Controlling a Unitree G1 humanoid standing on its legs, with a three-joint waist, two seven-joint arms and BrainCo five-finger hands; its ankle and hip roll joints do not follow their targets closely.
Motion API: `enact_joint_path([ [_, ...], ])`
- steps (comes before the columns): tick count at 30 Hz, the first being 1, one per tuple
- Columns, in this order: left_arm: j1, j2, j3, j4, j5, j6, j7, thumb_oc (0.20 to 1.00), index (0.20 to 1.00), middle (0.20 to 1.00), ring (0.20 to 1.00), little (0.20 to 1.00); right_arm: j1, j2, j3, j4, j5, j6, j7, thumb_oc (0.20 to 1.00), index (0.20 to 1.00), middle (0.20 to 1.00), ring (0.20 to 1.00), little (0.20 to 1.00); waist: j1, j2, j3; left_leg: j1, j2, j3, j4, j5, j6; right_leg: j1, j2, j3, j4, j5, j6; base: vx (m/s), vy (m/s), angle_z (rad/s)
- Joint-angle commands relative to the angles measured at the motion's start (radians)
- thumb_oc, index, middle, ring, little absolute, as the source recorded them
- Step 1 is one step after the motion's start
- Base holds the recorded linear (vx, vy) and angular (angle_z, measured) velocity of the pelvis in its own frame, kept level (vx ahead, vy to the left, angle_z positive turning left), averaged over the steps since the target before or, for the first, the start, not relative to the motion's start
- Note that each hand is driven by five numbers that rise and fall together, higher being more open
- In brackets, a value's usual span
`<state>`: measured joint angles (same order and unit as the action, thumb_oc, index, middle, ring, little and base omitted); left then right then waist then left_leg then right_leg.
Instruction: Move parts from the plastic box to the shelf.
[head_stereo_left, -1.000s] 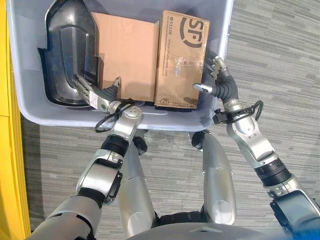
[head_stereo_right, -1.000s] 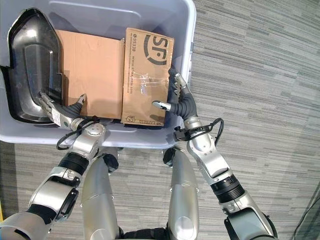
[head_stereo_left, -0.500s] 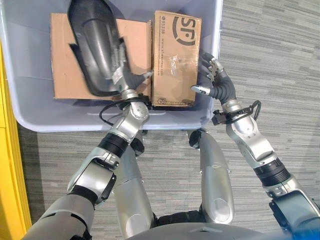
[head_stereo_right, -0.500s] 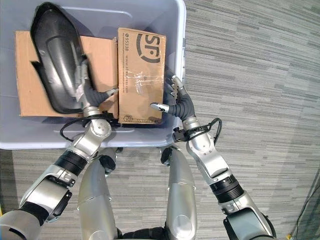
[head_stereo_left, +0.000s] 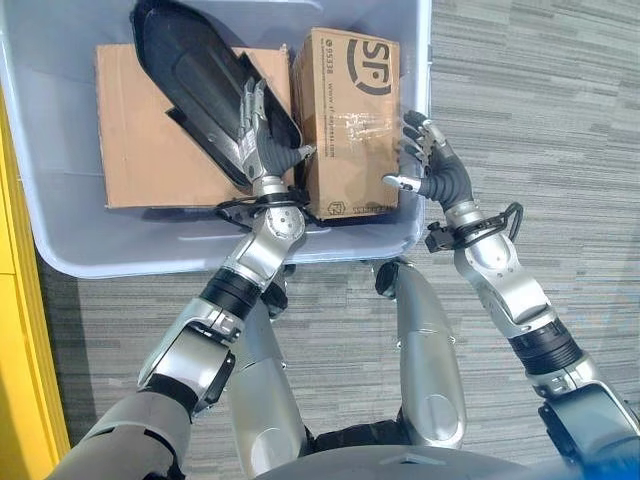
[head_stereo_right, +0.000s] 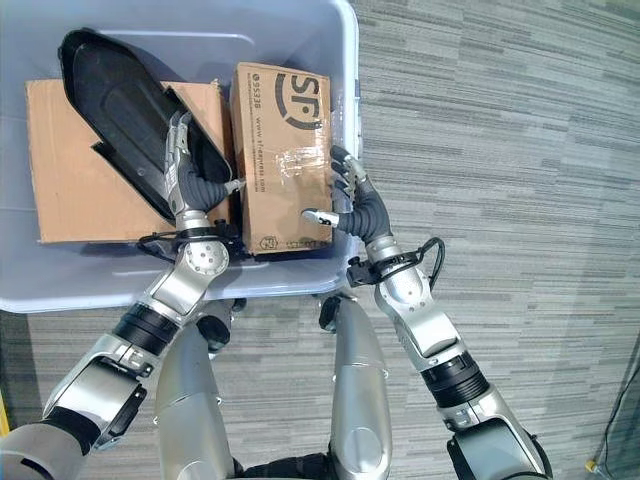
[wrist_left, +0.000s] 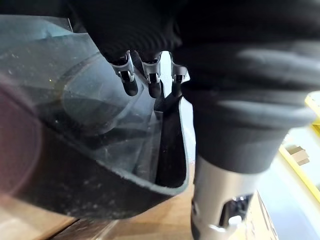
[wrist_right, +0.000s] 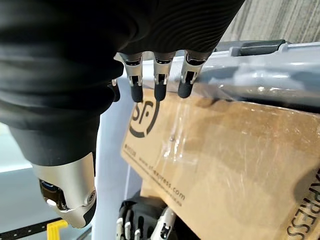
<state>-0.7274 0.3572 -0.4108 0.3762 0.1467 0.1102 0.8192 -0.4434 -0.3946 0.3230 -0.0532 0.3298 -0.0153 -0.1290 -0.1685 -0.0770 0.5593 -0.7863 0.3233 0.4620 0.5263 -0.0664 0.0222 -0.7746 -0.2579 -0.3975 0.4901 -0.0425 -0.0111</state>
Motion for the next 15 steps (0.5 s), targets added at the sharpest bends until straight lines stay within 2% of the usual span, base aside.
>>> enact_joint_path([
  [1, 0.016, -0.038, -0.033, -0.142, 0.072, -0.046, 0.042, 1.0, 1.0, 1.0, 1.0, 1.0, 0.02, -0.013, -0.043, -0.113, -0.011, -0.031, 0.013, 1.0, 1.0, 1.0, 1.0, 1.0, 0.03, -0.002, -0.039, 0.069, 0.085, 0.052, -0.049, 0.025, -0.218, 0.005, -0.013, 0.032, -0.028, -0.025, 0.151, 0.0, 0.0, 0.0],
  [6, 0.099, 0.015, 0.048, -0.216, 0.126, -0.168, 0.168, 1.0, 1.0, 1.0, 1.0, 1.0, 0.055, -0.024, -0.055, -0.139, -0.049, -0.071, -0.016, 1.0, 1.0, 1.0, 1.0, 1.0, 0.056, 0.016, -0.039, 0.077, 0.065, 0.031, -0.061, 0.025, -0.217, 0.02, -0.016, 0.026, -0.035, -0.028, 0.148, 0.0, 0.0, 0.0],
  [7, 0.102, 0.015, 0.049, -0.218, 0.128, -0.169, 0.168, 1.0, 1.0, 1.0, 1.0, 1.0, 0.056, -0.024, -0.054, -0.139, -0.05, -0.072, -0.016, 1.0, 1.0, 1.0, 1.0, 1.0, 0.055, 0.016, -0.039, 0.078, 0.065, 0.03, -0.061, 0.025, -0.217, 0.022, -0.016, 0.026, -0.036, -0.028, 0.148, 0.0, 0.0, 0.0],
  [9, 0.144, 0.027, 0.084, -0.26, 0.157, -0.229, 0.217, 1.0, 1.0, 1.0, 1.0, 1.0, 0.072, -0.028, -0.063, -0.154, -0.073, -0.1, -0.033, 1.0, 1.0, 1.0, 1.0, 1.0, 0.066, 0.021, -0.039, 0.082, 0.058, 0.02, -0.067, 0.025, -0.217, 0.03, -0.019, 0.022, -0.041, -0.029, 0.149, -0.02, -0.028, 0.07],
  [10, 0.173, 0.031, 0.112, -0.297, 0.183, -0.278, 0.251, 1.0, 1.0, 1.0, 1.0, 1.0, 0.078, -0.028, -0.072, -0.169, -0.11, -0.121, -0.06, 1.0, 1.0, 1.0, 1.0, 1.0, 0.076, 0.026, -0.039, 0.086, 0.053, 0.011, -0.072, 0.024, -0.217, 0.037, -0.021, 0.019, -0.045, -0.03, 0.151, -0.02, -0.024, 0.07],
  [15, 0.241, 0.027, 0.168, -0.411, 0.284, -0.387, 0.323, 1.0, 1.0, 1.0, 1.0, 1.0, 0.093, -0.034, -0.091, -0.222, -0.187, -0.189, -0.132, 1.0, 1.0, 1.0, 1.0, 1.0, 0.092, 0.038, -0.039, 0.102, 0.044, -0.003, -0.089, 0.023, -0.216, 0.058, -0.026, 0.008, -0.055, -0.032, 0.154, -0.02, -0.009, 0.08],
])
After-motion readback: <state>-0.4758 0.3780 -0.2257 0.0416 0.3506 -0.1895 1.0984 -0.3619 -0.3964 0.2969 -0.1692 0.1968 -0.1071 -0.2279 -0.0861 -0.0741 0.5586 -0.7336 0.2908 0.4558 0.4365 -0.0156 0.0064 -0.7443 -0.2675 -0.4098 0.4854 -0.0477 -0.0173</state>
